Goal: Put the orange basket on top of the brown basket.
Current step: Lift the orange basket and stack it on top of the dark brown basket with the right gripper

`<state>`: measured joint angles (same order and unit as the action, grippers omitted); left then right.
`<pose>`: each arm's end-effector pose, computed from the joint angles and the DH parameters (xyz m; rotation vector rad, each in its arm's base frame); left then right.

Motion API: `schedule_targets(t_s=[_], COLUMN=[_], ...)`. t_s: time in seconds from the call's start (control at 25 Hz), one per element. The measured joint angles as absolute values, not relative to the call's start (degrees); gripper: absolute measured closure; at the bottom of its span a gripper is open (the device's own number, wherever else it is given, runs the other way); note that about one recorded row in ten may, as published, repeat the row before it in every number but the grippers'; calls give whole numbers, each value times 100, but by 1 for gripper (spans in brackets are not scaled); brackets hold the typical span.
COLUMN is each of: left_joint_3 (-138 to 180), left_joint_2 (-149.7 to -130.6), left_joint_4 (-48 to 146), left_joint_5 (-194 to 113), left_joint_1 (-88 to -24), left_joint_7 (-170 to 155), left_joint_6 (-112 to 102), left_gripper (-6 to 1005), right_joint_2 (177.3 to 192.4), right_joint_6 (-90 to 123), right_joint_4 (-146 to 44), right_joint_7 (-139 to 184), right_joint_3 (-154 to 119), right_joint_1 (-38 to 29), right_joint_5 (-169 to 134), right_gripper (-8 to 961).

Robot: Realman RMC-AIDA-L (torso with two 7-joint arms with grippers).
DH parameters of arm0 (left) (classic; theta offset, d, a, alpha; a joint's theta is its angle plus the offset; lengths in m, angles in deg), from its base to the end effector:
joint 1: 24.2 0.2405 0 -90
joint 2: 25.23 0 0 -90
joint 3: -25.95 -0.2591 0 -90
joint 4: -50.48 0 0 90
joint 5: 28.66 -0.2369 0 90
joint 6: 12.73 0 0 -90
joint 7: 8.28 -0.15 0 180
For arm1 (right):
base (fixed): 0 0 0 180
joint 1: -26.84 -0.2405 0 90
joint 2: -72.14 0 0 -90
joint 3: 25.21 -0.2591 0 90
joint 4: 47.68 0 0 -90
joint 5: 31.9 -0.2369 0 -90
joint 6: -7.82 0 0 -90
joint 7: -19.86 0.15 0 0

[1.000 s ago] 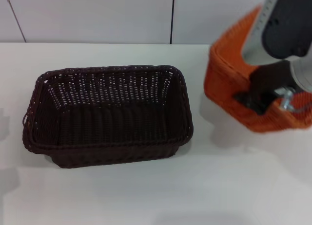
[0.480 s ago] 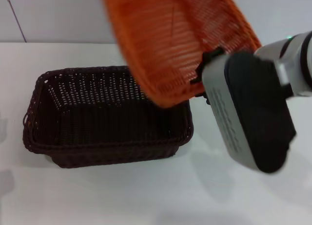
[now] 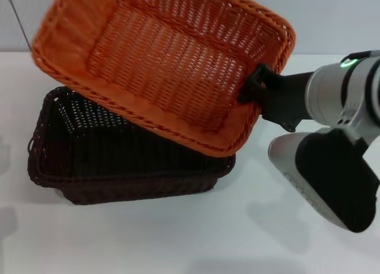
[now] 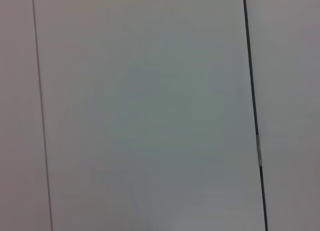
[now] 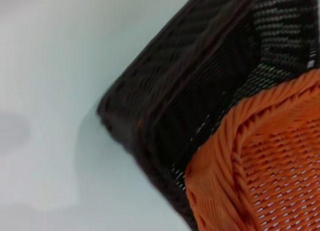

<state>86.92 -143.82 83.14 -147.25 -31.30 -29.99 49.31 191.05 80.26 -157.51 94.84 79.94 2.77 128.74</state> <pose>-0.3885 0.2984 0.0050 -1.1837 -0.5901 -0.4063 0.0585 0.3415 -0.0111 -2.1277 -1.5134 -0.7656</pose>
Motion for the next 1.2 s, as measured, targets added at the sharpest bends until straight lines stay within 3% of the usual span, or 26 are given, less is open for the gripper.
schedule_targets(t_s=[0.56,1.0,1.2], left_joint_3=[8663,8604,8604], left_joint_2=[-14400,-14386,-14377], left_joint_4=[8387,8388,8361], left_joint_5=[-14715,-14713,-14733], left_joint_1=[-3135,-3144,-3203], left_joint_7=[-2998,-2999,-2999], left_joint_6=[4873,4751,4626], left_gripper=[213,213,213], right_joint_2=[19006,18964,19026], right_joint_6=[7295,7394,7734], right_joint_4=[-15102,-15524,-16154], right_joint_7=[9365,10270,10296], right_joint_3=[8476,9053,9212], right_joint_1=[72,622,1113], right_joint_5=[12793,13246,13246], right_gripper=[800,697,650])
